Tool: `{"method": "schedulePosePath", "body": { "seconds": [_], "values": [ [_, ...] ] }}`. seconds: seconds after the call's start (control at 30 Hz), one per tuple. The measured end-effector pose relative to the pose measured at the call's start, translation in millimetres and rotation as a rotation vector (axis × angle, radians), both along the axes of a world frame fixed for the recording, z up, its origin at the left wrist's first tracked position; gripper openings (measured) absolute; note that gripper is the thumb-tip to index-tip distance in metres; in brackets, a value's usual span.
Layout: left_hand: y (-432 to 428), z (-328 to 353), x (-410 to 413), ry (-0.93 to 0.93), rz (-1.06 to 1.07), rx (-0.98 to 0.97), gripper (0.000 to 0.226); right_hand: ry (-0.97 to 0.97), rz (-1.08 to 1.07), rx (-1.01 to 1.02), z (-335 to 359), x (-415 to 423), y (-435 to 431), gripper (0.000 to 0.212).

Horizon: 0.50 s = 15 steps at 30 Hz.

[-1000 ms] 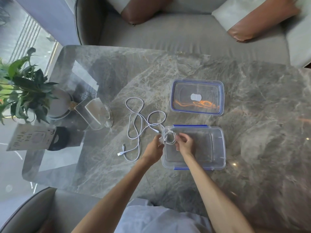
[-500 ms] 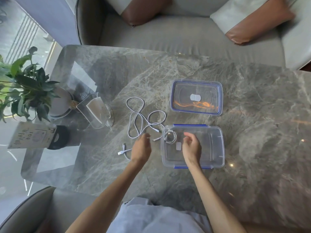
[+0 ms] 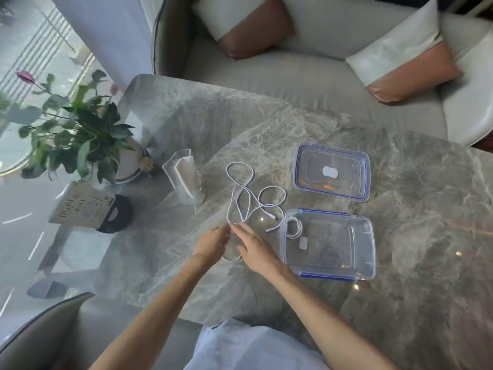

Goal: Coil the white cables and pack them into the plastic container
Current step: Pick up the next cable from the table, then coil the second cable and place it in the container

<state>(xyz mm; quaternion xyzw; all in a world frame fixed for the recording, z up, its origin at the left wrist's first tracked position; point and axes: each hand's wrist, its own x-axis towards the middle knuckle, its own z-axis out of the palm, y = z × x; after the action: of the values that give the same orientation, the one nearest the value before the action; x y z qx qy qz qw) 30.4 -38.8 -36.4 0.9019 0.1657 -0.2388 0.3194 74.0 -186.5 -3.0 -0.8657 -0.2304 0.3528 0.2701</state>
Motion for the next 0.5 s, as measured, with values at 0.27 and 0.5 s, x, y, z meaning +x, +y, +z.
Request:
{"method": "schedulePosePath", "body": {
  "seconds": [0.27,0.5],
  "values": [
    [34.6,196.5,27.6,-0.023,0.262,-1.113,0.007,-0.055,-0.217,0.366,92.2,42.2,-0.2,0.016],
    [5.4,333.1,47.5,-0.109,-0.005,-1.582,0.017,-0.079,-0.296,0.594,212.8,64.6,-7.6,0.017]
  ]
}}
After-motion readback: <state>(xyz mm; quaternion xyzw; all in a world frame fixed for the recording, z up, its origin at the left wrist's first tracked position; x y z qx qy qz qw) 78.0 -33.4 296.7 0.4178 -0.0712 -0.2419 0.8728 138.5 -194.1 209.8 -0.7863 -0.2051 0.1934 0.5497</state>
